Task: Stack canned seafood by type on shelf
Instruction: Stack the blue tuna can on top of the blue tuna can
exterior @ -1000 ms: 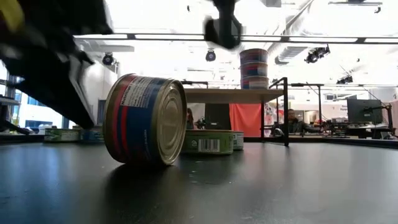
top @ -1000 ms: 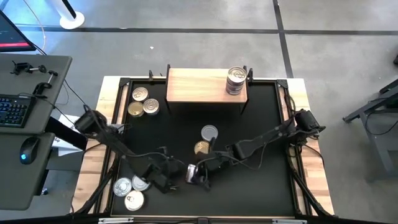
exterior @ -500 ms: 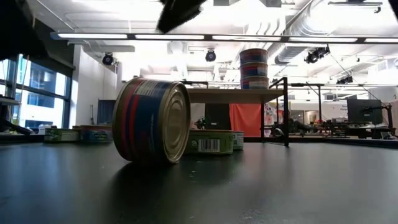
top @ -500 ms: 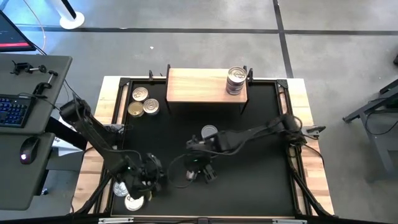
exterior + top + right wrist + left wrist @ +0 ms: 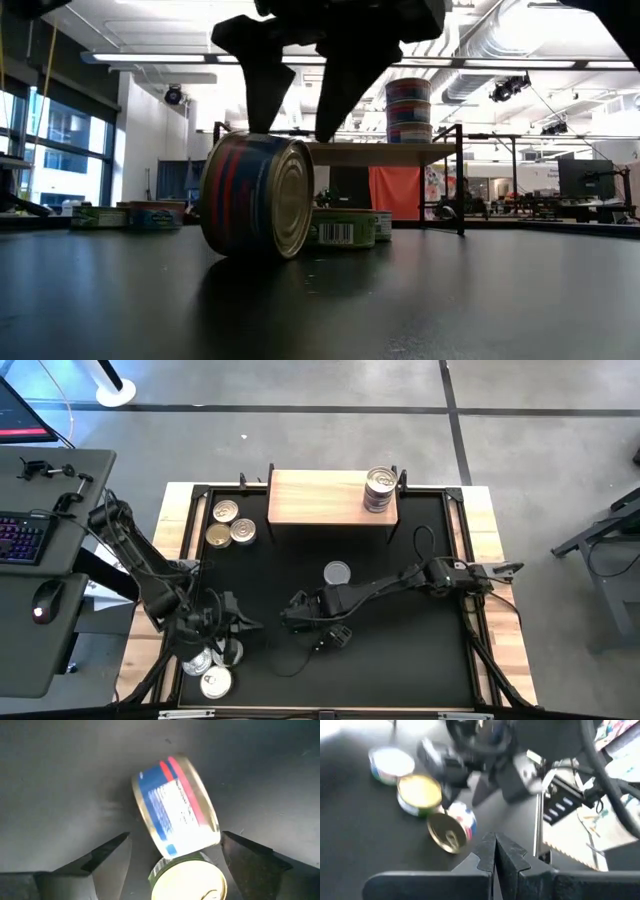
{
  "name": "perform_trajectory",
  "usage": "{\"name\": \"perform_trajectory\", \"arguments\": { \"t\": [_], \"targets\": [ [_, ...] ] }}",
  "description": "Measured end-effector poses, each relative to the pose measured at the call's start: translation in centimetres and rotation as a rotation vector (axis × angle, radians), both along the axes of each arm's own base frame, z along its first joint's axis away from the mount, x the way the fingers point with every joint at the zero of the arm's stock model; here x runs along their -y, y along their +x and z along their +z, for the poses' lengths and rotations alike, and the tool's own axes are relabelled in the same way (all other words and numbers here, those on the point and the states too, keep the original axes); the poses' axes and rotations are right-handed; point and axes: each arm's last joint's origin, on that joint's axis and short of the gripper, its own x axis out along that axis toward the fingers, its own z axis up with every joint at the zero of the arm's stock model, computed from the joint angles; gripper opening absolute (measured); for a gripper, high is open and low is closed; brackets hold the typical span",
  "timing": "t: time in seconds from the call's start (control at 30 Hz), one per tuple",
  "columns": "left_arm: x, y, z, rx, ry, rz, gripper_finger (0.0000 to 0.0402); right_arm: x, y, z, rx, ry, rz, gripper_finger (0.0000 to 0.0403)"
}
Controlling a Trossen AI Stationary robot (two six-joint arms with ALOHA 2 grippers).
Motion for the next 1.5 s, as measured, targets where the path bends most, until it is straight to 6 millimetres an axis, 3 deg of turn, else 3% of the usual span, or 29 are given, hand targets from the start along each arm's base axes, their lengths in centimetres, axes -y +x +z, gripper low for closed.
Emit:
{"name": "perform_trajectory", "arguments": {
  "t": [0.23,0.63,0.77,0.87,0.93,1.17,1.3,1.5],
  "targets": [
    [-1.0,-0.2,1.0,0.057,0.095,0.041,0.0,-0.1,0.7,0.2,0.078,0.001,-0.002,0.0298],
    [-1.0,-0.3,0.9,0.048,0.126,0.028,0.0,-0.2,1.1,-3.2,0.058,0.007,-0.021,0.0295],
    [-1.0,-0.3,0.9,0.047,0.126,0.027,0.0,-0.4,1.0,-3.6,0.056,0.009,-0.028,0.0259],
    [-1.0,-0.3,0.9,0.045,0.13,0.027,0.0,-0.8,0.9,-3.4,0.057,-0.002,-0.036,0.0199],
    [-1.1,-0.3,0.8,0.04,0.147,0.034,0.0,-1.1,0.9,-2.8,0.069,0.004,-0.06,0.0167],
    [-1.5,-0.4,0.7,0.043,0.2,0.082,0.0,-0.6,1.5,1.5,0.182,0.028,-0.238,0.017],
    [-1.6,-0.1,0.5,-0.01,0.227,-0.001,0.0,1.9,0.7,4.2,0.273,-0.076,-0.37,0.017],
    [-2.2,0.6,0.4,-0.065,0.269,-0.077,0.0,7.8,-0.9,9.0,0.402,-0.274,-0.592,0.017]
  ]
}}
